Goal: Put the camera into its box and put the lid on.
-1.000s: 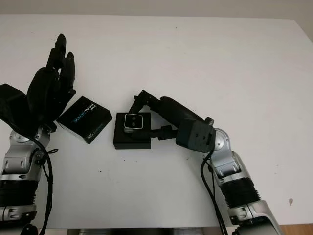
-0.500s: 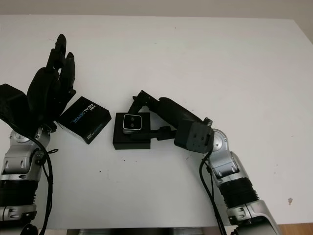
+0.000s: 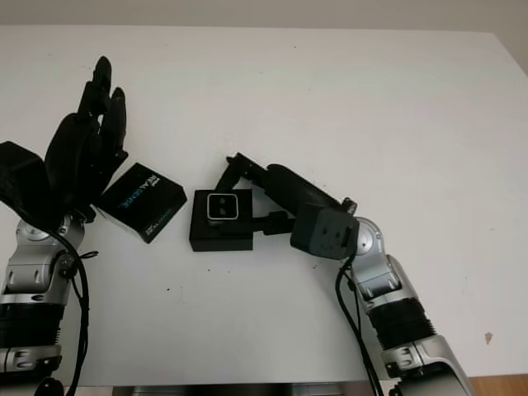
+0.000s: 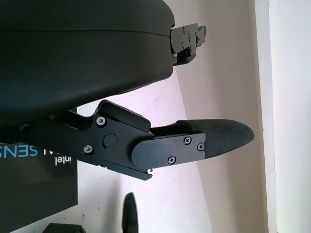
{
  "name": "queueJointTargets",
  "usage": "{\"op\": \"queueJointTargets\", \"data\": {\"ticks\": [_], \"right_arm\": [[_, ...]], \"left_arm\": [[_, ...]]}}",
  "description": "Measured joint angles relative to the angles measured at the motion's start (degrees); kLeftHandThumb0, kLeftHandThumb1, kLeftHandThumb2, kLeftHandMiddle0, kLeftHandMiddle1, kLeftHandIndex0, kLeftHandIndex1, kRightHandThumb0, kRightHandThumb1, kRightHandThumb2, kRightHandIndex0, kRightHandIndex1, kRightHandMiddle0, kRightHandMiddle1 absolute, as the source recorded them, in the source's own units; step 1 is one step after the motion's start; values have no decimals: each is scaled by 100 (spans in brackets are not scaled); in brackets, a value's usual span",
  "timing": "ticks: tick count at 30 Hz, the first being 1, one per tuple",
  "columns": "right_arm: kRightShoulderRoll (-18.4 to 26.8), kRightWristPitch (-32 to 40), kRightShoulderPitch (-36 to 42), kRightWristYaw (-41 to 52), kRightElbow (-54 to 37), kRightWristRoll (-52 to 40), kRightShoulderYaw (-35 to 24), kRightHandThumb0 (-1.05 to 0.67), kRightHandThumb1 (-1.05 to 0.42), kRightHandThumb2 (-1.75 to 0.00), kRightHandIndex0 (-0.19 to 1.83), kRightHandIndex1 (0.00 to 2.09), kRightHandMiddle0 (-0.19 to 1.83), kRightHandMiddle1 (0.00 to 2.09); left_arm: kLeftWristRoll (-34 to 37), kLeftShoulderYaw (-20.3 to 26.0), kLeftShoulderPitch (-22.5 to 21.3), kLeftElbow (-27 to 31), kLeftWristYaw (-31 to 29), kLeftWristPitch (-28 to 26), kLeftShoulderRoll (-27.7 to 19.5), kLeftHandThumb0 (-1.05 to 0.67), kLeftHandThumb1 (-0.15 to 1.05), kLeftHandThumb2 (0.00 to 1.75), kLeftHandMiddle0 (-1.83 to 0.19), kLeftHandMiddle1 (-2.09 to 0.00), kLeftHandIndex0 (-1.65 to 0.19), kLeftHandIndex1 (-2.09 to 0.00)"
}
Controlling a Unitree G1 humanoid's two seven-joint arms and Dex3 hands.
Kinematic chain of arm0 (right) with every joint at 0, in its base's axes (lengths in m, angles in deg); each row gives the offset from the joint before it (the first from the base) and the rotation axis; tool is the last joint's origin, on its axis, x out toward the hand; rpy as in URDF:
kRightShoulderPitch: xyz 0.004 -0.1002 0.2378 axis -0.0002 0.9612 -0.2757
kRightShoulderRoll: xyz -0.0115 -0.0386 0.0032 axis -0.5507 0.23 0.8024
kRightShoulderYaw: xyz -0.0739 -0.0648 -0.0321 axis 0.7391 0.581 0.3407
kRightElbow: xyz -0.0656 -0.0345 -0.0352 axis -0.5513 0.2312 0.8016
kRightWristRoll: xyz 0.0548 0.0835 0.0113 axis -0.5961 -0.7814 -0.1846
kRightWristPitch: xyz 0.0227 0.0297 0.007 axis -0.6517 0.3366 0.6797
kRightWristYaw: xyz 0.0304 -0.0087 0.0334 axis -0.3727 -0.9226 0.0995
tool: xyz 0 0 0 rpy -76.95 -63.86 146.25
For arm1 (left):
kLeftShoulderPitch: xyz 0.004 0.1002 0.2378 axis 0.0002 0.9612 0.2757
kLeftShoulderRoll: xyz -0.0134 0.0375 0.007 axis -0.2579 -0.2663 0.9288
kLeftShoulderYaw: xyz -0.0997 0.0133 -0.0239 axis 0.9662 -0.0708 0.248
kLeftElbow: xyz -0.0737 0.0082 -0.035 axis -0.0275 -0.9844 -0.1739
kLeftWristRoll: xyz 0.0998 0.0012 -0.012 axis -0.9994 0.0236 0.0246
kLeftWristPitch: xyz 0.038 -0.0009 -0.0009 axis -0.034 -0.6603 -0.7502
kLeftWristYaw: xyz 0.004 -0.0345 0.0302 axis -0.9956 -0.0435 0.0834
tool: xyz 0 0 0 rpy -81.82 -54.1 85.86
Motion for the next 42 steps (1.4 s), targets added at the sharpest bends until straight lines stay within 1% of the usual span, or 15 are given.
{"op": "queueJointTargets", "data": {"ticks": [2,6,16,20,23,24,25,26,28,29,31,35,39,42], "right_arm": [[28,0,2,2,-52,45,18,-80,-94,-5,-19,0,1,41],[95,-4,33,26,-171,83,25,-79,-93,-5,-19,0,1,33],[124,-74,99,-92,-212,81,20,-82,-94,-6,-19,0,0,24],[-13,-87,220,-542,-222,111,-14,-79,-95,-6,-18,1,9,27],[-266,-136,401,-1266,-221,300,-83,-72,-95,-6,-4,9,21,35],[-343,-190,435,-1567,-220,408,-116,-70,-95,-5,1,10,21,43],[-392,-275,452,-1843,-220,537,-144,-70,-96,-5,8,10,14,66],[-419,-358,456,-2064,-219,656,-168,-70,-97,-5,12,11,11,78],[-439,-495,462,-2404,-217,852,-185,-69,-97,-5,20,13,8,96],[-448,-566,474,-2549,-214,929,-187,-69,-96,-5,22,14,6,101],[-471,-676,518,-2805,-214,1055,-188,-69,-96,-5,25,16,6,106],[-492,-871,575,-3213,-211,1277,-188,-68,-94,-4,26,17,4,107],[-491,-884,580,-3353,-221,1420,-190,-69,-93,-5,25,17,3,106],[-462,-880,616,-3315,-340,1459,-190,-73,-92,-5,24,17,5,107]], "left_arm": [[-1,0,0,0,-2,0,0,-77,105,56,19,0,19,0],[-9,0,0,-1,-5,2,-5,-77,105,56,19,0,19,0],[-112,0,-1,-6,-5,2,-15,-78,105,56,19,0,19,0],[-114,0,-1,-6,-5,2,-15,-78,105,55,19,0,19,0],[-116,0,-1,-8,-9,3,-16,-78,105,56,19,0,19,0],[-116,-1,-1,-9,-14,3,-16,-78,105,56,19,0,19,0],[-116,0,-1,-9,-20,3,-16,-78,105,56,19,0,19,0],[-116,-1,-1,-9,-25,3,-17,-78,105,56,19,0,19,0],[-117,0,-1,-9,-25,2,-21,-78,105,55,19,0,19,0],[-117,0,-1,-8,-24,1,-20,-77,105,55,19,0,19,0],[-113,0,-1,-8,-24,0,-20,-76,105,54,19,0,19,0],[-107,2,-1,-8,-24,0,-19,-76,105,53,19,0,19,0],[-111,2,-1,-9,-23,1,-20,-77,105,54,19,0,19,0],[-134,1,-1,-10,-25,9,-23,-79,105,54,19,0,19,0]]}}
